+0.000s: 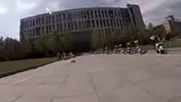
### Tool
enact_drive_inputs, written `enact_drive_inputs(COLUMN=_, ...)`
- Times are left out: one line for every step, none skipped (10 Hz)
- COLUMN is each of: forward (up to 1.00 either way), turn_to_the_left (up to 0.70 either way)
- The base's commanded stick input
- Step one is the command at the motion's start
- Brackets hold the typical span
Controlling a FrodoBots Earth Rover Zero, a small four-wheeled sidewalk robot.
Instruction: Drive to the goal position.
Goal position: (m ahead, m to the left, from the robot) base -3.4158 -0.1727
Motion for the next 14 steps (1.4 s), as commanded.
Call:
enact_drive_inputs(forward=0.61, turn_to_the_left=-0.01)
enact_drive_inputs(forward=0.61, turn_to_the_left=-0.01)
enact_drive_inputs(forward=0.61, turn_to_the_left=-0.01)
enact_drive_inputs(forward=0.61, turn_to_the_left=-0.01)
enact_drive_inputs(forward=0.61, turn_to_the_left=-0.01)
enact_drive_inputs(forward=0.61, turn_to_the_left=-0.01)
enact_drive_inputs(forward=0.61, turn_to_the_left=-0.01)
enact_drive_inputs(forward=0.61, turn_to_the_left=-0.01)
enact_drive_inputs(forward=0.61, turn_to_the_left=-0.01)
enact_drive_inputs(forward=0.61, turn_to_the_left=-0.01)
enact_drive_inputs(forward=0.61, turn_to_the_left=-0.01)
enact_drive_inputs(forward=0.61, turn_to_the_left=-0.01)
enact_drive_inputs(forward=0.61, turn_to_the_left=-0.01)
enact_drive_inputs(forward=0.61, turn_to_the_left=-0.01)
